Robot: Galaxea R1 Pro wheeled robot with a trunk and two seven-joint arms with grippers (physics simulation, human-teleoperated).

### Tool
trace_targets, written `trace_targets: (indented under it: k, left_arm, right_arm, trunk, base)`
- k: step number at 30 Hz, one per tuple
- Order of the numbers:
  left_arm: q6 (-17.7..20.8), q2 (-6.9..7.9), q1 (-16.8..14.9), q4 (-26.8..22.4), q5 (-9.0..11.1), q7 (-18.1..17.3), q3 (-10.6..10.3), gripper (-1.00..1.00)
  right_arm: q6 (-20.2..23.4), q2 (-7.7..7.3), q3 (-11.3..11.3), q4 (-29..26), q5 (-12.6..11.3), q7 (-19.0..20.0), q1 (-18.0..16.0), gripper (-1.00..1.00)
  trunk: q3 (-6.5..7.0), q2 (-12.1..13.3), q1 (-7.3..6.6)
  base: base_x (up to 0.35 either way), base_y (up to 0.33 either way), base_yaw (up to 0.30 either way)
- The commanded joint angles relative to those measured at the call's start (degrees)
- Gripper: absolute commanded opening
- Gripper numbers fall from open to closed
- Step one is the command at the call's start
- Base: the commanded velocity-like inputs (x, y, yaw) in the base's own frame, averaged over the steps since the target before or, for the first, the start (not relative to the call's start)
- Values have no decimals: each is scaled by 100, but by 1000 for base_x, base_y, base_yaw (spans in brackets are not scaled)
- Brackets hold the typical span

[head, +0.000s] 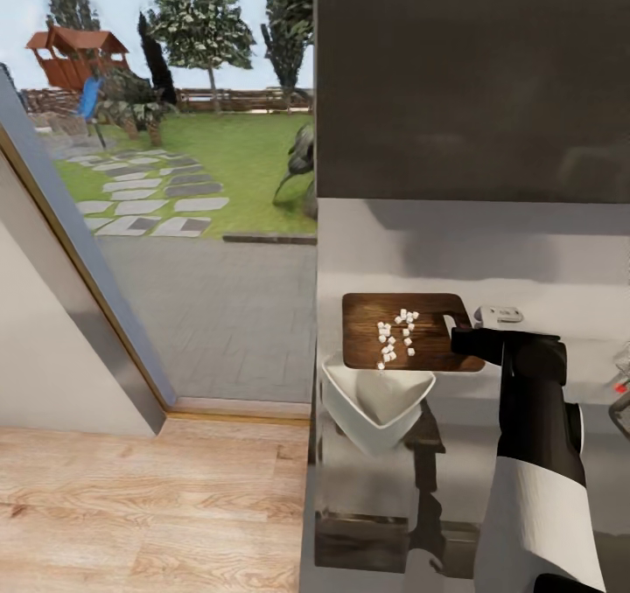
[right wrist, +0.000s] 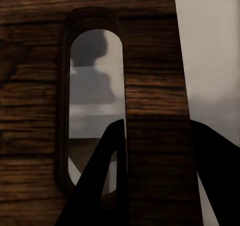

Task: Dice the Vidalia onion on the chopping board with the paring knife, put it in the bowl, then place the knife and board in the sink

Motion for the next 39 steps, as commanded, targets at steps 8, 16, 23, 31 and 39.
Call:
trace_targets:
  k: [8,16,23,31,39]
  left_arm:
    - [-13,9,0,-7,59,23,-34,100]
    - [-13,9,0,-7,59,23,-34,100]
    - [-13,9,0,-7,59,24,-34,100]
    - [-13,9,0,-7,59,23,-34,100]
    - [-13,9,0,-7,59,23,-34,100]
  right_arm:
    - [-11,-45,-21,-8,73,37,-9,-100]
    - [-19,-115,-14,-8,88,-8,-10,-100]
    - [-22,-117,21,-8,86,-275,-10,-100]
    - [-22,-117,30,-8,86,-318,-10,-100]
    - [-125,-115,37,-8,86,-329,-10,-100]
  trunk:
    - [-10,-11,4]
    - [-10,-11,4]
    - [-10,-11,4]
    - [-10,-11,4]
    - [-10,-11,4]
  base:
    - [0,-4,0]
    - [0,0,0]
    - [0,0,0]
    - [0,0,0]
    - [0,0,0]
